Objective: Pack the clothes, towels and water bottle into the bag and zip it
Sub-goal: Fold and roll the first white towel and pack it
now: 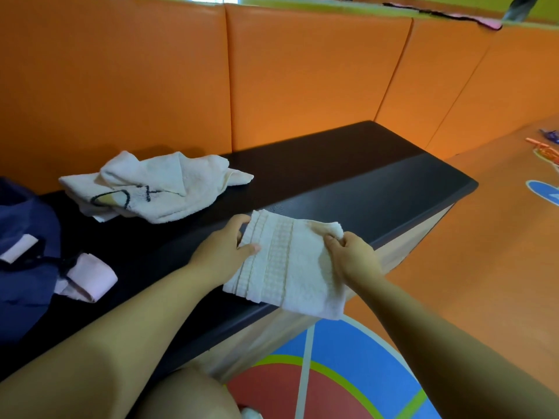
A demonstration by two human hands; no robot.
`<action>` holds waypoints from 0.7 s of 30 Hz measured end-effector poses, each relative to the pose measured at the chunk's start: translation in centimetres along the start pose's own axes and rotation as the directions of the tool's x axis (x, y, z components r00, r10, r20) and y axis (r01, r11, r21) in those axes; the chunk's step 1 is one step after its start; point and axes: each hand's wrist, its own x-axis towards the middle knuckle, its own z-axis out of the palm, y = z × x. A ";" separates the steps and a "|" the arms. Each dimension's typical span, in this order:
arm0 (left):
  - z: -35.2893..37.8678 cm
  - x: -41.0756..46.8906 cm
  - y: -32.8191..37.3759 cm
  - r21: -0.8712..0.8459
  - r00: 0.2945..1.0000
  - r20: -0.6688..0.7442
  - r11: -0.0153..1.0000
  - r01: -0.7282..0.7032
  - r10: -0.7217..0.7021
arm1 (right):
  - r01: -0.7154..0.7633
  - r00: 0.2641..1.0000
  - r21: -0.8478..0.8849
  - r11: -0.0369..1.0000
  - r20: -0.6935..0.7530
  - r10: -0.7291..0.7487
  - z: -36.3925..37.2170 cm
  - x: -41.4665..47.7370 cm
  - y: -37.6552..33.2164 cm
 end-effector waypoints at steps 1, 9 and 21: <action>0.0 0.2 0.1 0.027 1.000 0.000 1.000 -0.004 0.004 | -0.008 1.000 -0.006 1.000 0.007 0.008 0.0 0.3 0.1; -0.4 0.2 0.7 0.186 0.964 -0.151 0.964 -0.189 0.218 | -0.041 0.996 -0.045 0.998 0.082 0.044 -0.7 2.3 -1.5; -0.9 -1.3 -1.4 0.419 0.874 0.267 0.768 -0.484 0.405 | -0.064 0.997 0.059 0.996 -0.035 0.066 -0.4 1.4 -2.0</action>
